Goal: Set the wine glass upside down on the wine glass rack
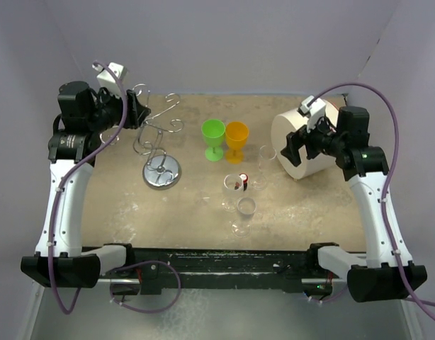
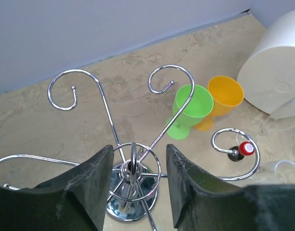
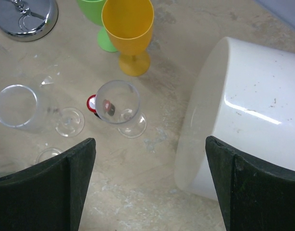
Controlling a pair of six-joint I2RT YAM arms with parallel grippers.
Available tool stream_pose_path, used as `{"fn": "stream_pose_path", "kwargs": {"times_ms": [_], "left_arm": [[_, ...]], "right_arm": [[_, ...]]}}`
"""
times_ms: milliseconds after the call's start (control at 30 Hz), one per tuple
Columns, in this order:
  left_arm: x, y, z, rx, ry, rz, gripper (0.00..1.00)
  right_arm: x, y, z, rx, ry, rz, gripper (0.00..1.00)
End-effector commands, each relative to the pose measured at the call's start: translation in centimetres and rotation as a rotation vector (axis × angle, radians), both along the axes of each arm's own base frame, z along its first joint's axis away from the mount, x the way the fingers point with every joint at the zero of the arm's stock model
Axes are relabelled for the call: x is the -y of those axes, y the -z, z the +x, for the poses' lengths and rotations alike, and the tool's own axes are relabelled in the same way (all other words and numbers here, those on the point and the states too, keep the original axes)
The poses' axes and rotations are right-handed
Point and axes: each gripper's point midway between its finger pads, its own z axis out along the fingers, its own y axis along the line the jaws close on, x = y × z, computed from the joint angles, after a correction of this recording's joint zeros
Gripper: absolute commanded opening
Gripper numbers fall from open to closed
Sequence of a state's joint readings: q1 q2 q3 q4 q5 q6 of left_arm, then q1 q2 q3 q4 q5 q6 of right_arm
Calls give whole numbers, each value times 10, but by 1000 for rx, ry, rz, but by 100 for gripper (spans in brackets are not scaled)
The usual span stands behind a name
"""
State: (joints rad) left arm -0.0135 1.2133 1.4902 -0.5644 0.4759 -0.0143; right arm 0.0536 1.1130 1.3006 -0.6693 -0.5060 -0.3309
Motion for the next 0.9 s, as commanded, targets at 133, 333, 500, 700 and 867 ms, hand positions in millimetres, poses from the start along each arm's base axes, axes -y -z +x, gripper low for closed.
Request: {"fn": "stream_pose_path", "kwargs": {"times_ms": [133, 333, 500, 700, 867], "left_arm": [[-1, -37, -15, 142, 14, 38, 74], [-19, -52, -23, 195, -48, 117, 95], [-33, -57, -25, 202, -96, 147, 99], [-43, -56, -20, 198, -130, 170, 99], [-46, -56, -19, 198, -139, 173, 99]], "right_arm": [[-15, -6, 8, 51, -57, -47, 92], [-19, -1, 34, 18, 31, -90, 78], [-24, 8, 43, -23, 56, -109, 69], [-33, 28, 46, -75, 45, -167, 59], [-37, 35, 44, -101, 34, -181, 54]]}}
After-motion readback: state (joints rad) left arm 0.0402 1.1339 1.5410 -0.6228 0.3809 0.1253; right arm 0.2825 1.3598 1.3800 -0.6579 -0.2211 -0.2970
